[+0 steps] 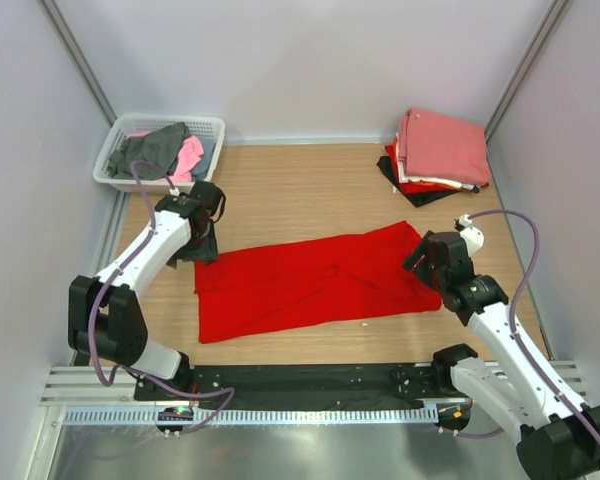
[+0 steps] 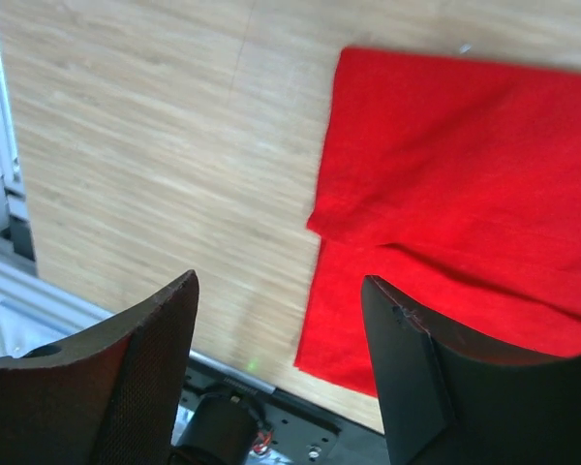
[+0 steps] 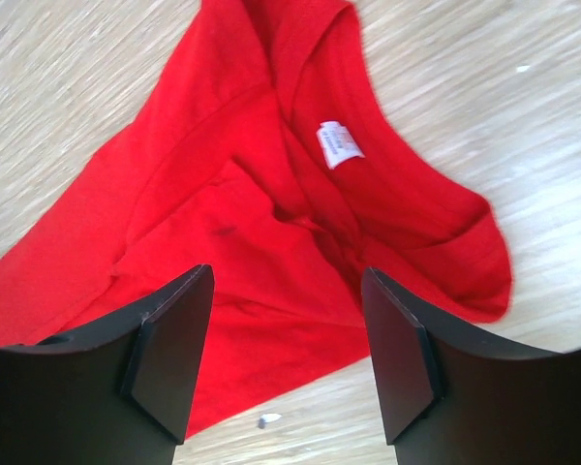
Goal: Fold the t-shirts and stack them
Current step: Fold the tshirt
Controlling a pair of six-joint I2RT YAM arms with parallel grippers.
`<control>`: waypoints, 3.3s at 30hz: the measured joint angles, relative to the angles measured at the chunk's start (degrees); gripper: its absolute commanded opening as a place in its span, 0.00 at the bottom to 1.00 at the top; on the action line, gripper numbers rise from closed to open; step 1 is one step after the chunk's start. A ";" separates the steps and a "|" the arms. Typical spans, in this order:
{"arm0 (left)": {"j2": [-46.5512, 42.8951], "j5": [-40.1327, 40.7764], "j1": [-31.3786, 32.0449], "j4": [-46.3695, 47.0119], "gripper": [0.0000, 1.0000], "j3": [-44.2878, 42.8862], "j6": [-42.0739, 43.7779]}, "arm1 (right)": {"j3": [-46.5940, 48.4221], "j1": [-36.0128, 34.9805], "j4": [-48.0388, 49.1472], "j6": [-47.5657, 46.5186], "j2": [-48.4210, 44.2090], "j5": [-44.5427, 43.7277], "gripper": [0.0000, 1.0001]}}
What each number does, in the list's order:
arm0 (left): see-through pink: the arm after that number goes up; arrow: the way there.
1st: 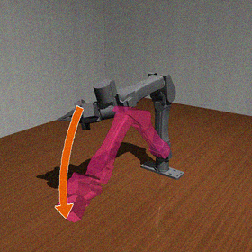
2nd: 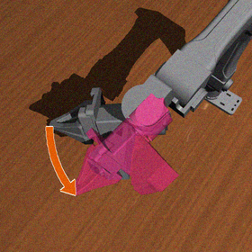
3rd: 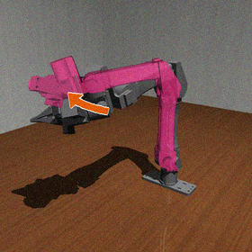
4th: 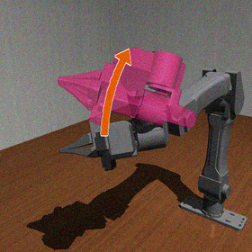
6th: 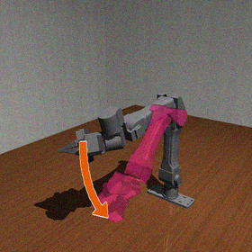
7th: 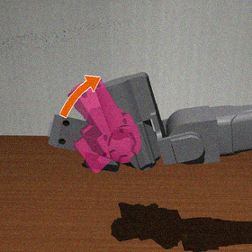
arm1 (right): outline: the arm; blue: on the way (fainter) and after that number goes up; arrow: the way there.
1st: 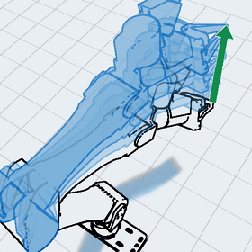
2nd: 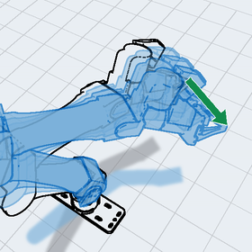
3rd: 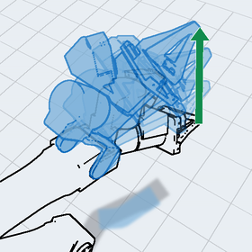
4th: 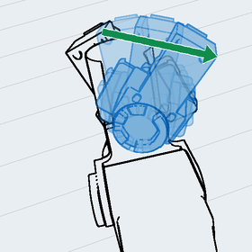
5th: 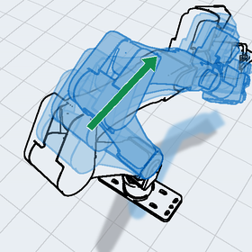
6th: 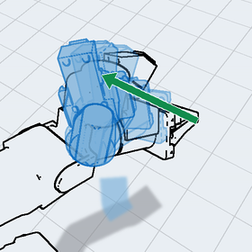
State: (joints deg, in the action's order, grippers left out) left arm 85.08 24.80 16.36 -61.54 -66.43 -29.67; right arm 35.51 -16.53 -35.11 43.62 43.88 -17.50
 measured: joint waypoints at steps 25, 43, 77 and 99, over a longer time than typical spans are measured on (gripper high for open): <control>17.55 -8.83 9.01 8.76 0.57 1.66 -7.85 | 35.65 -4.74 2.71 -6.95 63.91 6.32 0.77; 3.30 -22.16 32.79 17.27 0.57 18.84 -25.22 | 100.61 -8.24 6.03 -10.10 107.25 35.15 0.79; -3.67 -20.26 52.92 6.80 0.63 4.46 -44.92 | 101.20 -7.08 30.14 -1.92 112.78 34.40 1.00; -27.58 1.31 45.90 -6.40 0.76 8.37 -39.19 | 43.39 -9.84 14.64 -8.41 32.37 17.46 0.87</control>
State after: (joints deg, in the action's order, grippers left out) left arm 57.49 26.11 62.26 -67.94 -58.06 -68.86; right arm 78.89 -26.37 -20.47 35.20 76.25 -0.03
